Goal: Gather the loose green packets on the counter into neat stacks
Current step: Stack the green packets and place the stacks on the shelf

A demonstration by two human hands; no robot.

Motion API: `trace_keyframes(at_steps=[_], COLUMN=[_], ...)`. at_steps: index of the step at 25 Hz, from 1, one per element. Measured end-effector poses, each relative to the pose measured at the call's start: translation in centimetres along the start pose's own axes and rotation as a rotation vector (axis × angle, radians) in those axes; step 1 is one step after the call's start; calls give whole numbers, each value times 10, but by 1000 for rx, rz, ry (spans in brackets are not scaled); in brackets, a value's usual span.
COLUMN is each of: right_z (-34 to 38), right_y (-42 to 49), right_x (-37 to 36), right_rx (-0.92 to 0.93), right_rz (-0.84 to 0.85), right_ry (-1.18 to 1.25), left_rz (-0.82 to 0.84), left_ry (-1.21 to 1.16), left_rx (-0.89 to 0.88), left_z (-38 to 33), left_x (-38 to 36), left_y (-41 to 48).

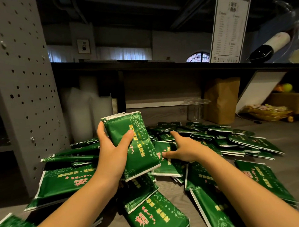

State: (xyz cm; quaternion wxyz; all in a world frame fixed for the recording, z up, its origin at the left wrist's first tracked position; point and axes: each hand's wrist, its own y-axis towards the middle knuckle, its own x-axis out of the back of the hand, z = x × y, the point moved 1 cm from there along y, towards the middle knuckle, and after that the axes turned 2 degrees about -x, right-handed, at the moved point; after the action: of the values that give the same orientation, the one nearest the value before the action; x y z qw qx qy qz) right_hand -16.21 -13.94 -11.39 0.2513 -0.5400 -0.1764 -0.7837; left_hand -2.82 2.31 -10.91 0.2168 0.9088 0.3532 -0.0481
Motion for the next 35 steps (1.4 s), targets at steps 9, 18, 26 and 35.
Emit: trace_keyframes(at_steps=[9, 18, 26, 35], right_z=[23, 65, 82, 15], right_y=[-23, -48, -53, -72], right_x=[29, 3, -15, 55], right_rx=[277, 532, 609, 457], right_rz=[-473, -444, -344, -134], right_ry=[942, 956, 850, 368], left_rz=[9, 33, 118, 210], left_ry=[3, -97, -70, 51], left_rx=[35, 131, 97, 176], left_z=[0, 7, 2, 10], left_x=[2, -1, -7, -9], left_y=[3, 3, -7, -12])
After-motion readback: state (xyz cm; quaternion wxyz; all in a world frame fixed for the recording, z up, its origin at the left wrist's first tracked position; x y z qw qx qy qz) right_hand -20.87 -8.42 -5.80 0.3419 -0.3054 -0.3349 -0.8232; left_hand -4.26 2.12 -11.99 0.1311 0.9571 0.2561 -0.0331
